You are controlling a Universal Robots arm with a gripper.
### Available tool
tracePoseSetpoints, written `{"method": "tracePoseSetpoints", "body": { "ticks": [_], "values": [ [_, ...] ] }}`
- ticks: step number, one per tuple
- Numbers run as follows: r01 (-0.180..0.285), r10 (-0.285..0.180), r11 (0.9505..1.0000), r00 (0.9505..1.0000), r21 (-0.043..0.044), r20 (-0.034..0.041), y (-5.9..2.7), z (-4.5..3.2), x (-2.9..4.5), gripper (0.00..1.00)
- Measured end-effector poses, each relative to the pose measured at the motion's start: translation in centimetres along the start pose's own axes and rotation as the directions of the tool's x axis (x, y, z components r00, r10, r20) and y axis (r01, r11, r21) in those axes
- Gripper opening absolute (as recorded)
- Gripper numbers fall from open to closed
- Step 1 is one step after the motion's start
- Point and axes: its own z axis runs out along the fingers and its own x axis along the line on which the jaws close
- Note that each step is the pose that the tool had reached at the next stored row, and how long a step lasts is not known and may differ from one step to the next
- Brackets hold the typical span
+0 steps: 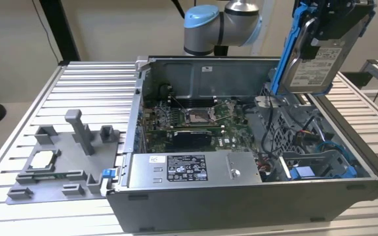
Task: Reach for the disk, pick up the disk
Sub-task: 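Pick up the disk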
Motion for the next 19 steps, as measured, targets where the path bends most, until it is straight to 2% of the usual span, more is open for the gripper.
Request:
{"method": "tracePoseSetpoints", "body": {
  "ticks": [8, 19],
  "values": [
    [0.0, 0.0, 1.0, 1.0, -0.0008, 0.0001, -0.02, 0.08, 3.27, 0.0],
    [0.0, 0.0, 1.0, 1.0, -0.0019, 0.0001, -0.04, 0.35, 8.23, 0.0]
  ]
}}
